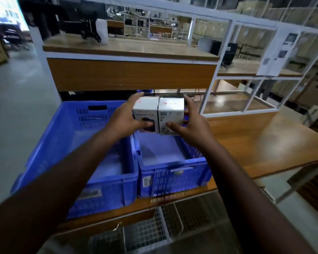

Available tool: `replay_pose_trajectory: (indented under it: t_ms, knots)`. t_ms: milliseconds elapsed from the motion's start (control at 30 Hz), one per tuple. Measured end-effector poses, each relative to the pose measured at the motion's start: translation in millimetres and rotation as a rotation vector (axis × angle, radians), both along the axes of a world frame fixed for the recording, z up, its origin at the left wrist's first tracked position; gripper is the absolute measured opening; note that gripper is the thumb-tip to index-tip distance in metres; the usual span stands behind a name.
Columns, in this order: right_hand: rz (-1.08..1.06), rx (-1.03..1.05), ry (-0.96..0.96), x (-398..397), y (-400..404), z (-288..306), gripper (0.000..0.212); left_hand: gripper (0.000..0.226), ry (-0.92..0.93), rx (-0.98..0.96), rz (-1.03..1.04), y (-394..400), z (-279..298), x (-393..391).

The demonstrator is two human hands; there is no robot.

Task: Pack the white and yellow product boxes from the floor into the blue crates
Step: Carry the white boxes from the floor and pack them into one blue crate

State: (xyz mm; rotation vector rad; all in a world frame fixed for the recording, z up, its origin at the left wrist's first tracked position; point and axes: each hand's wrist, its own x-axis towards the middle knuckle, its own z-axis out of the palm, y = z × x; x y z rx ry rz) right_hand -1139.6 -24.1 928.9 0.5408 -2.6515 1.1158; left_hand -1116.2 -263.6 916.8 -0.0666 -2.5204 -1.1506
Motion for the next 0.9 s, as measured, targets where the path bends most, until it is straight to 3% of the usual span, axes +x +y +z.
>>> replay_pose_trajectory:
  t_ms: [133, 333, 467, 533, 667, 900]
  knots:
    - [-0.046, 0.07, -0.117, -65.1, -28.7, -34.8, 0.079, 0.083, -0.156, -0.126, 0.001, -14.1, -26.2, -63.4]
    - [-0.043, 0.051, -0.283, -151.8, -42.2, -76.0, 0.079, 0.076, -0.276, -0.269, 0.072, -14.1, -50.9, -145.4]
    - [-0.02, 0.123, -0.314, -190.1, -50.4, -94.6, 0.082, 0.083, -0.369, -0.404, 0.153, -9.0, -69.9, -177.6]
    - [-0.007, 0.166, -0.373, -207.0, -53.6, -111.2, 0.085, 0.079, -0.365, -0.562, 0.214, -6.0, -81.2, -188.4]
    - [0.024, 0.211, -0.481, -235.5, -58.9, -142.9, 0.086, 0.063, -0.356, -1.058, 0.321, -2.2, -96.3, -208.0]
    - [0.089, 0.23, -0.47, -269.1, -76.9, -176.1, 0.076, 0.037, -0.52, -1.219, 0.312, -3.6, -113.4, -237.0]
